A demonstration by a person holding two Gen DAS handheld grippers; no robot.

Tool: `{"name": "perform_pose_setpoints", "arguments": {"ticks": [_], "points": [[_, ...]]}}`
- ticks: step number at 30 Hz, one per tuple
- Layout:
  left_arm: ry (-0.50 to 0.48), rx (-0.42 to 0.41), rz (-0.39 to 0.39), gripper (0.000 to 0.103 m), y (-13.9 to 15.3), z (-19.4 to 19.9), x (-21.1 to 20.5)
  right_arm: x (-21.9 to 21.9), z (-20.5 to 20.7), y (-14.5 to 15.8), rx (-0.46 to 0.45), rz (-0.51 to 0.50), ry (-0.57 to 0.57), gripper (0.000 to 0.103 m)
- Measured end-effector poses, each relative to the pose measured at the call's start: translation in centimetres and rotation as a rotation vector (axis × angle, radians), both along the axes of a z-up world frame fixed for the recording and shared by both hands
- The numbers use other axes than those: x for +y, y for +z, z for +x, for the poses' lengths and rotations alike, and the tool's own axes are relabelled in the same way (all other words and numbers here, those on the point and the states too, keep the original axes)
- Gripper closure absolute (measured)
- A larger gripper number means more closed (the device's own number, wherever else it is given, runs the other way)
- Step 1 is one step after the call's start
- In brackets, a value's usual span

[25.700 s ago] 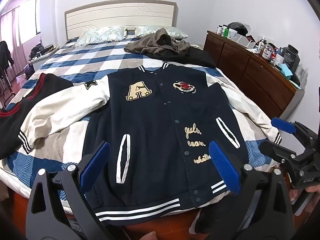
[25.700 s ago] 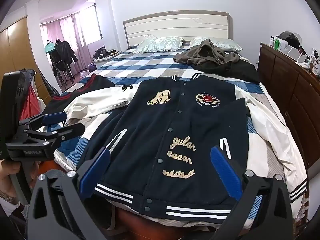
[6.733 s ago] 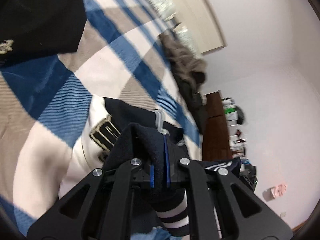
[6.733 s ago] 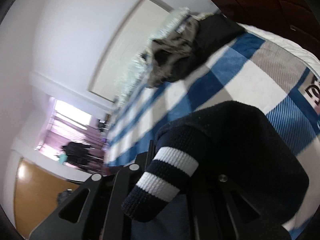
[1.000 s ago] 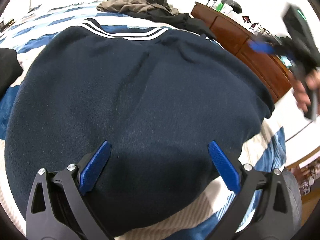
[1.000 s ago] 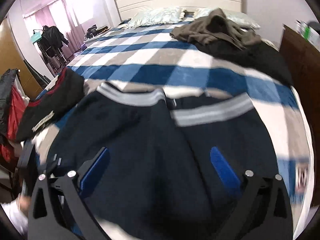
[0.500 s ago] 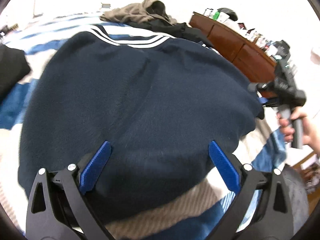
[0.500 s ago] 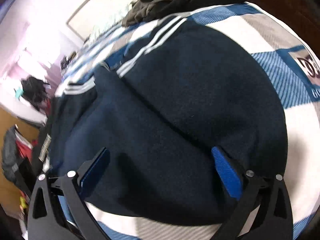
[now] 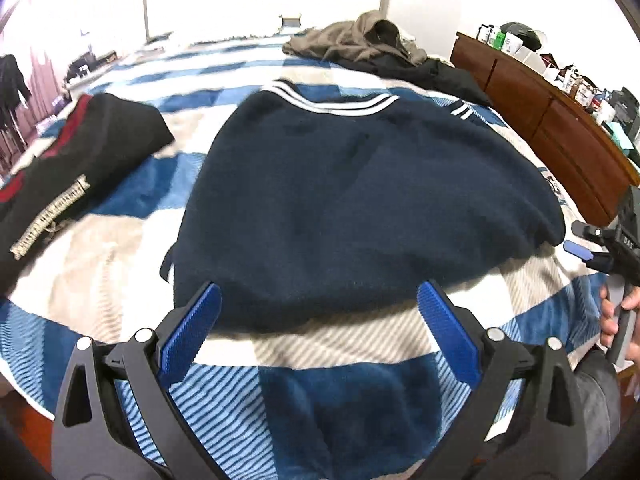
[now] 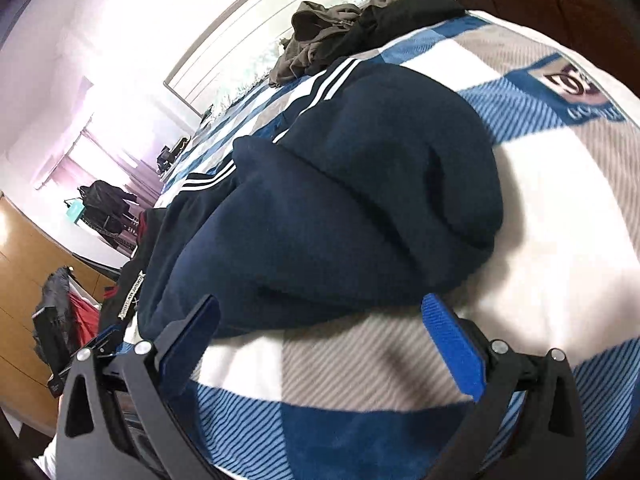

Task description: Fold large clothes

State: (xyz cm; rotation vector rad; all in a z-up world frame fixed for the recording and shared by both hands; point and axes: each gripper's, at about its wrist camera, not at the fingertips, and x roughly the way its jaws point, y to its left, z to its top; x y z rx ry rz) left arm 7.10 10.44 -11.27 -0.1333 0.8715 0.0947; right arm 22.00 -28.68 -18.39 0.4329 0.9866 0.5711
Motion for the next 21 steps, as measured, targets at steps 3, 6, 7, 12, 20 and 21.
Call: {"name": "perform_pose_setpoints", "arguments": {"ticks": [3,6,7,12,20,21], "points": [[-0.018,-0.015,0.036,0.007,0.9,-0.3,-1.3,0.2,-0.8,0.1,-0.020,-0.018,0.017,0.004],[-0.025,-0.012,0.006,0.007,0.8,-0.4,-1.7,0.1,-1.3,0.2,-0.032,-0.016,0.005,0.004],[-0.009,-0.009,-0.039,0.007,0.5,-0.4,-1.5,0.1,-1.5,0.1,-0.032,-0.013,-0.014,0.004],[0.194,-0.013,-0.264,0.007,-2.7,-1.9,0.9,-0.3,-2.3,-1.6,-0.039,-0.042,-0.077,0.004],[0.426,-0.074,-0.455,0.007,-7.0,-2.6,5.0,-2.6,-0.8,-5.1,0.055,0.121,-0.178,0.004],[0.456,-0.078,-0.487,0.007,-7.5,-2.6,5.6,-2.8,-0.4,-5.4,0.060,0.141,-0.186,0.004]]}}
